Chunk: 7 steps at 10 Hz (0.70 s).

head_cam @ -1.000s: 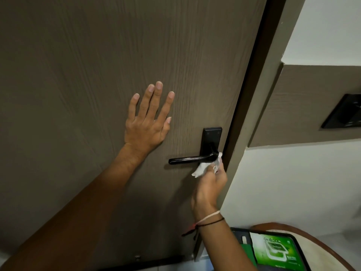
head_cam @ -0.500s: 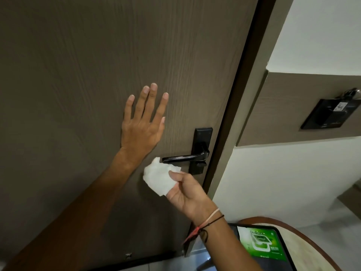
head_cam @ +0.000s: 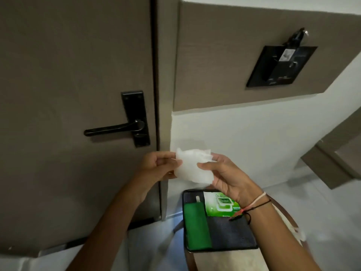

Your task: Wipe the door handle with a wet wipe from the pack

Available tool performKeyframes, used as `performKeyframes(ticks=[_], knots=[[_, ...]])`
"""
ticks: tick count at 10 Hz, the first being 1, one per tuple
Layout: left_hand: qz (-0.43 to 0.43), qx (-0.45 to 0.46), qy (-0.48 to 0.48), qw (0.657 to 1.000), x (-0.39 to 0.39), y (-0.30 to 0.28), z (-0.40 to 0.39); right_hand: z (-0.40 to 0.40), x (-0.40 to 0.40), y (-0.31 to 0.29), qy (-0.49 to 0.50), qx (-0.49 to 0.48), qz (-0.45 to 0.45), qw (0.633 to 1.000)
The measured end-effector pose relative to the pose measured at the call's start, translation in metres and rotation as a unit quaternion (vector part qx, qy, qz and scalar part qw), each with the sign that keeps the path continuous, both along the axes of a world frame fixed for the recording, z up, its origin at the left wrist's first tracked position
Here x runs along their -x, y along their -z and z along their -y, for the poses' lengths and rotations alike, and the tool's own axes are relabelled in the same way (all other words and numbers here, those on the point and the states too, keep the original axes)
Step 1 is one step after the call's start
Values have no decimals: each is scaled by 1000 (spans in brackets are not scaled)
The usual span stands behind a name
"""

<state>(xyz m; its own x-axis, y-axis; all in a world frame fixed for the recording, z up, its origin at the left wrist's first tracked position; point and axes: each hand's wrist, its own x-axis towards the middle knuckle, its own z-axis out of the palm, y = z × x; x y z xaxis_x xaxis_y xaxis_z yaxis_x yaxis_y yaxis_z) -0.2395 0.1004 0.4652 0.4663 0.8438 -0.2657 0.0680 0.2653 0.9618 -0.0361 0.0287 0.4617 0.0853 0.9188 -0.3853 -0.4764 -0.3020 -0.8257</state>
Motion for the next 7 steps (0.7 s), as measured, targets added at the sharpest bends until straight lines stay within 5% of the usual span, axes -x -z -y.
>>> performKeyframes(ticks=[2,4,6,7], knots=[[-75,14,-57,995,-118,83,38,33,-110,78,102,54,152,982],[-203,35,-45,977,-206,225,90,79,-181,211,97,181,145,968],[-331,106,34,937,-235,353,138,130,-207,333,-1,323,142,936],[-362,125,104,918,-233,373,152,139,-210,353,-65,369,150,915]])
